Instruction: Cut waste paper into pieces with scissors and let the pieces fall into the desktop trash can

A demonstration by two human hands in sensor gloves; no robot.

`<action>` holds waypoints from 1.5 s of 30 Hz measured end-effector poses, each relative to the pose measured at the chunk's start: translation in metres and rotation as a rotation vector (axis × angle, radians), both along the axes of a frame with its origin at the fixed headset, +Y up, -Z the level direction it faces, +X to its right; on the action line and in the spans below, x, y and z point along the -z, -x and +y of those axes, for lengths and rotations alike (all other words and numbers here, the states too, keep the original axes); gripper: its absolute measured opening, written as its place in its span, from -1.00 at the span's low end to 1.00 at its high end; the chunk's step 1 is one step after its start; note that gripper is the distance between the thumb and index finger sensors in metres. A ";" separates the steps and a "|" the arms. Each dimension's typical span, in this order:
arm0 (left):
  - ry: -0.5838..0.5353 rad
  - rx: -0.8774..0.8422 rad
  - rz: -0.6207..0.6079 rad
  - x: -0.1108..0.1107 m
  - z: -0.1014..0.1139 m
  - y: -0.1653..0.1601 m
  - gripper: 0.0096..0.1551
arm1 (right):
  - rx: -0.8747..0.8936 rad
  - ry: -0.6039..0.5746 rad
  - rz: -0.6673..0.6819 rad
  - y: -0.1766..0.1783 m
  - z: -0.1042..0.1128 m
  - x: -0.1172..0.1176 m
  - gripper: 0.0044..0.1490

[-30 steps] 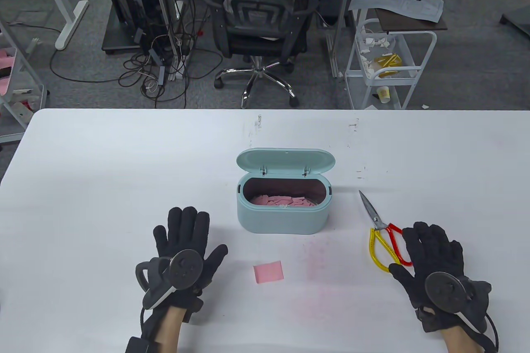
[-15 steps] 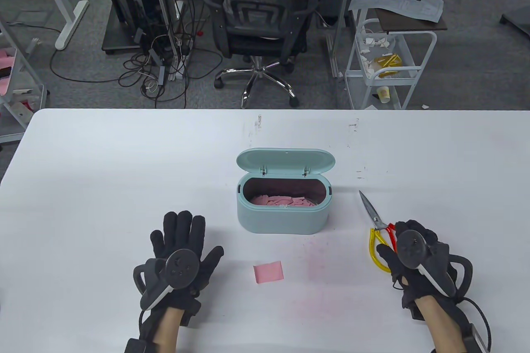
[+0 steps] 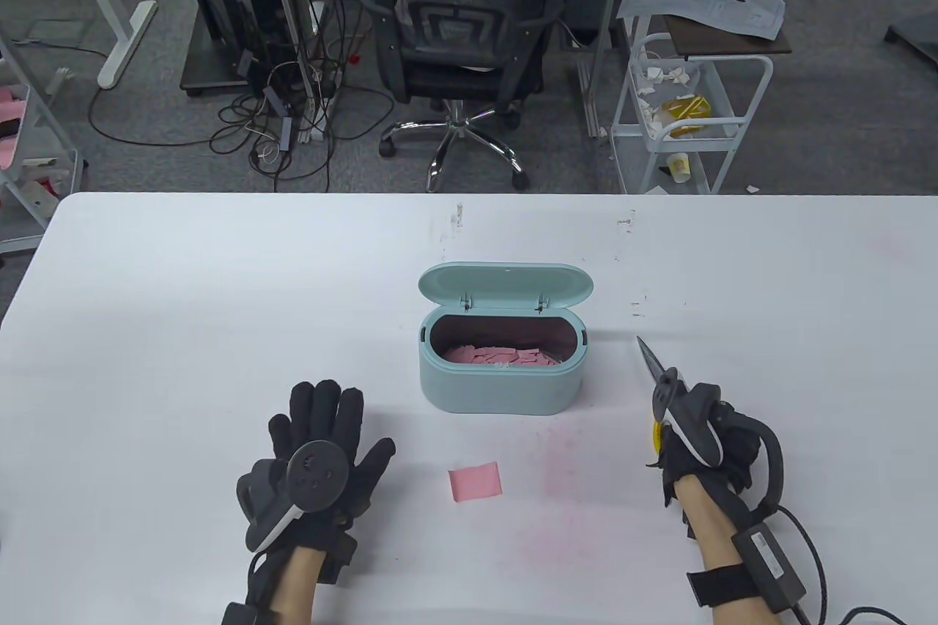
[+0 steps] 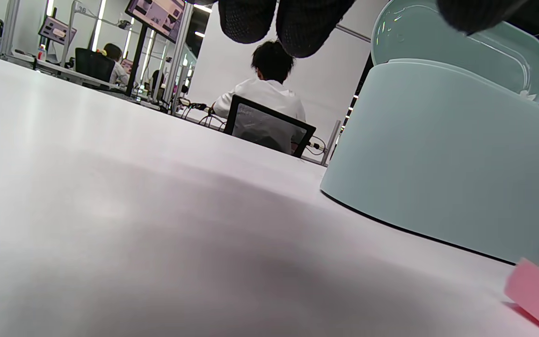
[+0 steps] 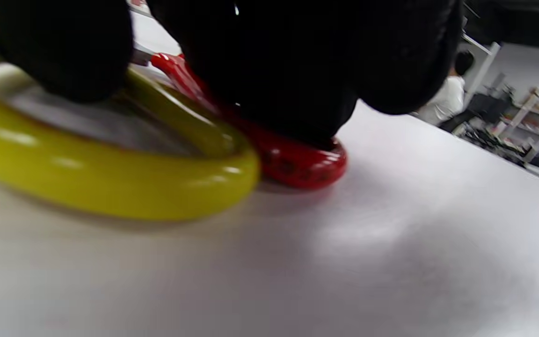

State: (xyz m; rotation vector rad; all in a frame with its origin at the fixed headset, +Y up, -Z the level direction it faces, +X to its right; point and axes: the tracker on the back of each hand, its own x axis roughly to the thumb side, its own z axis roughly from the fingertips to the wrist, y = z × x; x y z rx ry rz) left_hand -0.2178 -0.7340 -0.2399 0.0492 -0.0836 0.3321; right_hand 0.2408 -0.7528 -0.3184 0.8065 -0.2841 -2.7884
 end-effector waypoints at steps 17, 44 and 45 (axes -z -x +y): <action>0.021 0.014 0.001 -0.003 0.001 -0.001 -0.02 | 0.162 -0.156 -0.044 -0.018 -0.008 -0.012 -0.12; -0.001 -0.031 -0.033 -0.001 0.000 -0.005 -0.02 | 2.290 -0.397 0.238 -0.062 -0.017 -0.040 -0.14; -0.002 -0.033 -0.035 -0.001 0.000 -0.005 -0.03 | 2.285 -0.385 0.284 -0.055 -0.014 -0.041 -0.09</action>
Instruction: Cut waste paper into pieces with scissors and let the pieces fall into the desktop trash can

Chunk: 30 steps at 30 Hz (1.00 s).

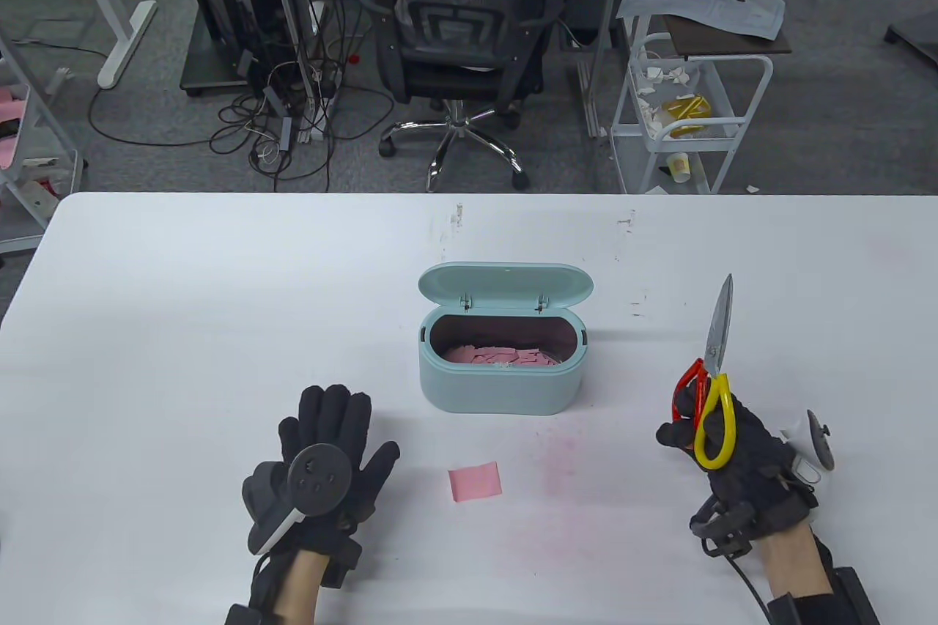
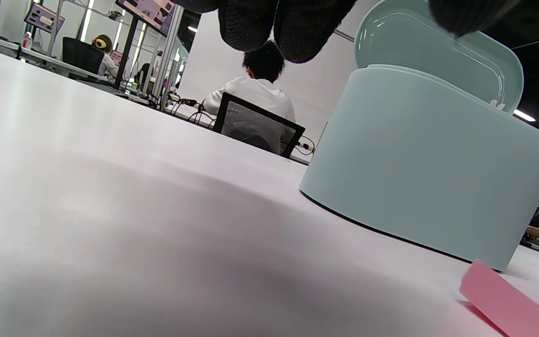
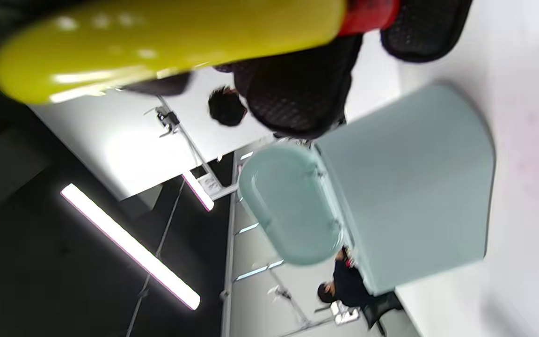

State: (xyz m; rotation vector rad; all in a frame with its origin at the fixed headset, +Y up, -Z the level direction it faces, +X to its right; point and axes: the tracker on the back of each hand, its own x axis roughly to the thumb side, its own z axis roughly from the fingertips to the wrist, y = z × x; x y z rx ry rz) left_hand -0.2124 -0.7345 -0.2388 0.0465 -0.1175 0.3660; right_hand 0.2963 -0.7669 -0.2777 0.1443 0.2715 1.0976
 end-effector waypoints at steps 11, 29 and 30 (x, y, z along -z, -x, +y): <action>-0.034 -0.039 -0.041 0.000 -0.002 -0.009 -0.07 | -0.051 -0.162 0.257 0.043 0.019 -0.031 -0.12; -0.033 0.137 -0.063 -0.005 -0.001 -0.045 -0.17 | -0.113 -0.186 0.182 0.056 0.022 -0.042 -0.13; -0.019 0.179 -0.064 -0.005 -0.001 -0.053 -0.18 | -0.109 -0.182 0.159 0.053 0.021 -0.042 -0.13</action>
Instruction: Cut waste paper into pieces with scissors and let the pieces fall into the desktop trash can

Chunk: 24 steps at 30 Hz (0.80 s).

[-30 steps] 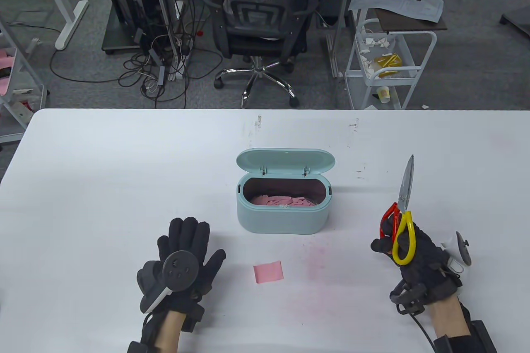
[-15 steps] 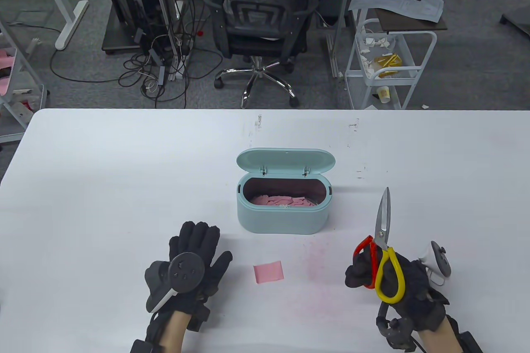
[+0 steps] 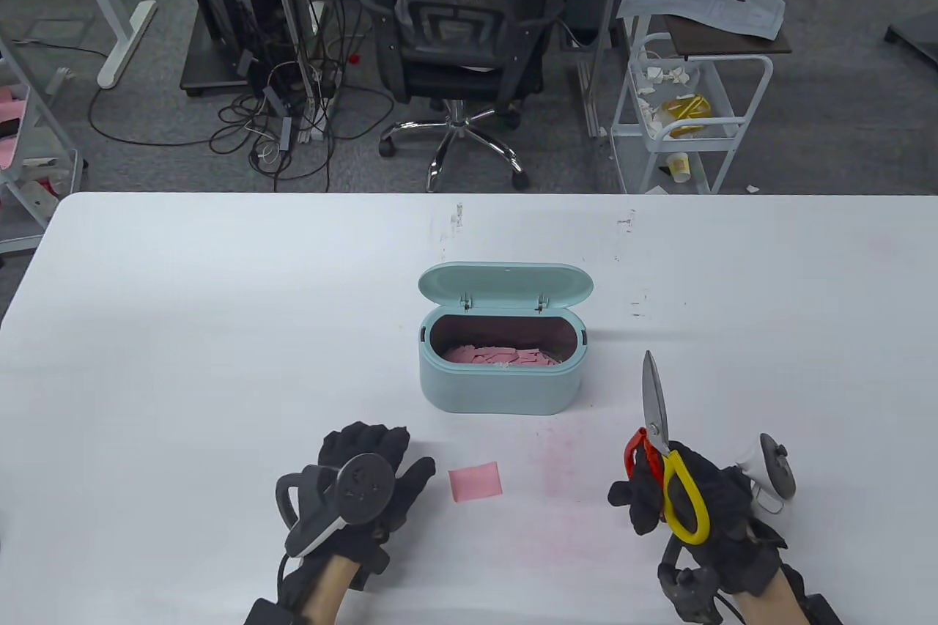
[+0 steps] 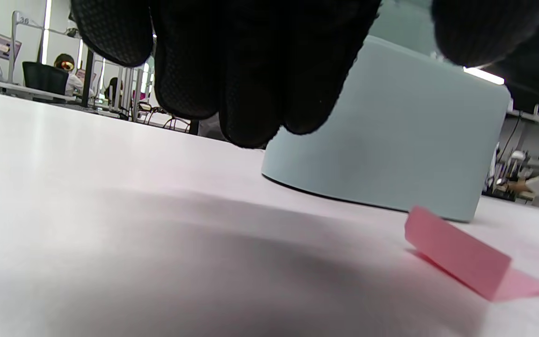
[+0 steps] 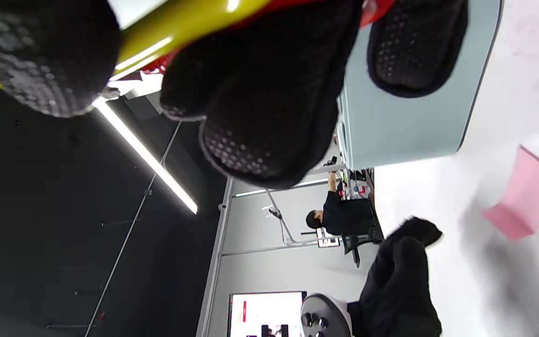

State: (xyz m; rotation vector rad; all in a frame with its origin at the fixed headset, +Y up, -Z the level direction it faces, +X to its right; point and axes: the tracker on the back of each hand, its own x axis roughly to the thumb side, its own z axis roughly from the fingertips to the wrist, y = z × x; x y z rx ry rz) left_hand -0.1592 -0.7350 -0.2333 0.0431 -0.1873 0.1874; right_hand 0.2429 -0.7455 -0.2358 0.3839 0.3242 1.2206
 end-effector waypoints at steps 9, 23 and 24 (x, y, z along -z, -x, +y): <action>0.211 0.153 0.096 0.013 -0.017 -0.035 -0.14 | -0.003 0.045 -0.111 -0.011 -0.004 0.002 -0.12; 0.284 0.227 0.184 0.018 -0.023 -0.062 -0.40 | -0.028 0.069 -0.122 -0.011 -0.005 0.000 -0.12; 0.274 0.197 0.208 0.018 -0.024 -0.061 -0.49 | -0.029 0.071 -0.121 -0.011 -0.005 0.000 -0.12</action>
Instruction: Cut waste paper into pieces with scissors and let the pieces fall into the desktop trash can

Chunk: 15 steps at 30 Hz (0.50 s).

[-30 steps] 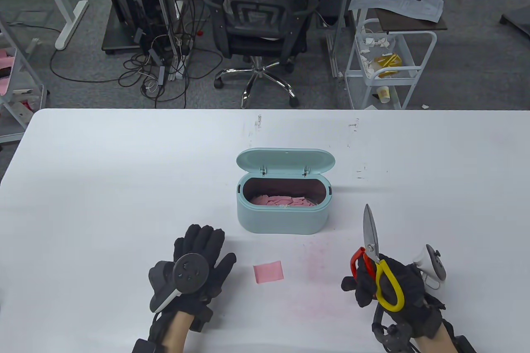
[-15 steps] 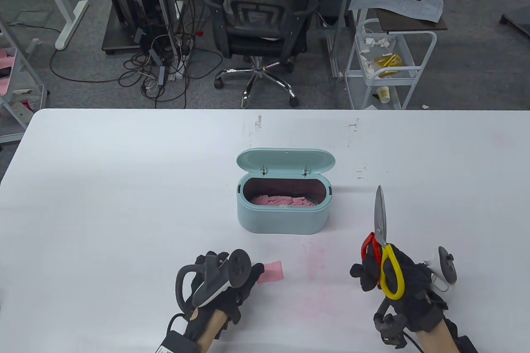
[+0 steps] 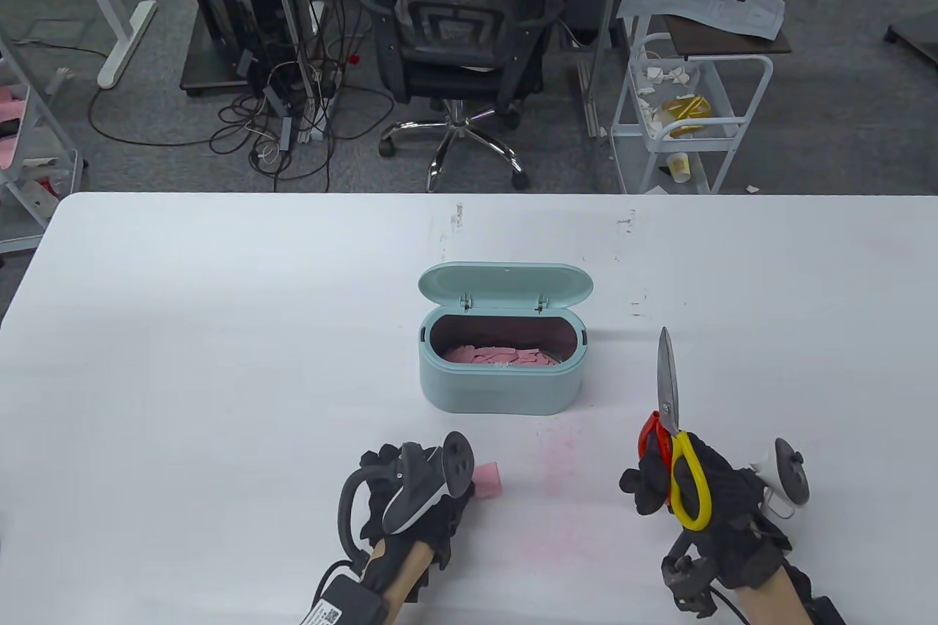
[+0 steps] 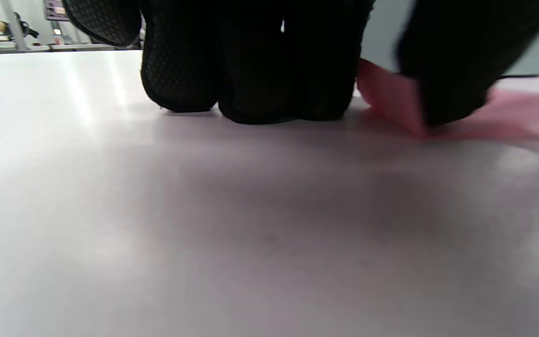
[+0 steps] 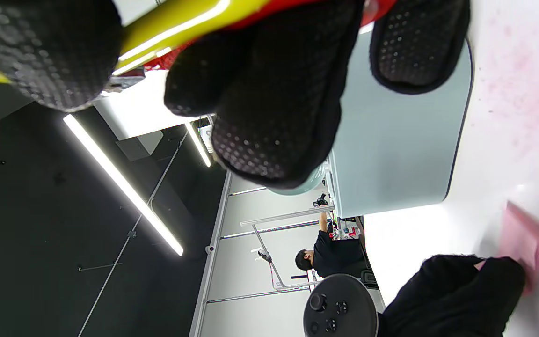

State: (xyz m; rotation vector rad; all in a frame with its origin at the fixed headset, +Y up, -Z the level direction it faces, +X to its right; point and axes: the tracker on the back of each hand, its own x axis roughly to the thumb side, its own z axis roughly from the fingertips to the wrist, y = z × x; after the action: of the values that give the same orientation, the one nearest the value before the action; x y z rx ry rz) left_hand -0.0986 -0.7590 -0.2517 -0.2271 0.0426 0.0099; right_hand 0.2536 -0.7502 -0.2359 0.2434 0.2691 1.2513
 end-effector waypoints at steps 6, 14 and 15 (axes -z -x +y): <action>-0.079 -0.170 0.041 -0.005 0.004 0.013 -0.67 | 0.004 0.006 0.003 0.001 0.000 -0.001 -0.12; -0.105 -0.676 -0.092 -0.002 0.023 0.029 -0.57 | 0.009 0.045 0.000 0.000 -0.004 0.001 -0.12; -0.131 -0.753 -0.109 -0.001 0.028 0.033 -0.56 | 0.012 0.051 -0.002 0.000 -0.004 0.001 -0.12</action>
State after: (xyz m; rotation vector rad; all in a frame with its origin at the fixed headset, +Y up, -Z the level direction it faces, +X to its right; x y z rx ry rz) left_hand -0.1316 -0.7306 -0.2503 -0.1017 -0.1537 0.7479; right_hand 0.2532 -0.7543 -0.2367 0.1996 0.2978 1.2312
